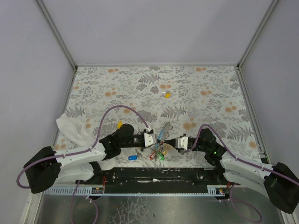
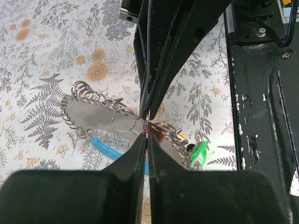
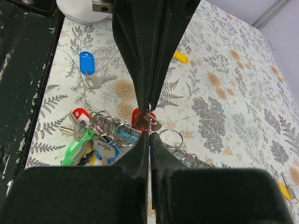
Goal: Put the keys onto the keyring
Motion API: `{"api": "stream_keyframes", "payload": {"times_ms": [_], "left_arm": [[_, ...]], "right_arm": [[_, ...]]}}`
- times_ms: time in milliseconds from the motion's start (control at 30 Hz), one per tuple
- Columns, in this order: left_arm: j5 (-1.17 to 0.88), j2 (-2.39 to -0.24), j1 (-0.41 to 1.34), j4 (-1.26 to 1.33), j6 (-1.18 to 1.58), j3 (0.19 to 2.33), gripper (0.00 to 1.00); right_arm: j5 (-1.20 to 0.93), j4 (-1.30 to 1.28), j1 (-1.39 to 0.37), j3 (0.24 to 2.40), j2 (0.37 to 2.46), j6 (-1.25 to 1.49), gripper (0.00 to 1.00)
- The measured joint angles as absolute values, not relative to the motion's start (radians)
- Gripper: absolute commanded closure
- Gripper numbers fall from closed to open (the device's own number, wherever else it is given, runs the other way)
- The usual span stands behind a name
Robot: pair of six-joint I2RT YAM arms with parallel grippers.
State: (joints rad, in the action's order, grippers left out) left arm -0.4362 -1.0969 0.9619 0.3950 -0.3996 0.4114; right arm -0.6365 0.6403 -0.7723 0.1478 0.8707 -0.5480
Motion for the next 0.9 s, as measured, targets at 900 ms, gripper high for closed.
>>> {"api": "stream_keyframes", "payload": {"times_ms": [900], "left_arm": [[-0.428, -1.097, 0.962, 0.394, -0.400, 0.413, 1.00]], "right_arm": [[-0.620, 0.640, -0.772, 0.148, 0.868, -0.548, 1.00]]}}
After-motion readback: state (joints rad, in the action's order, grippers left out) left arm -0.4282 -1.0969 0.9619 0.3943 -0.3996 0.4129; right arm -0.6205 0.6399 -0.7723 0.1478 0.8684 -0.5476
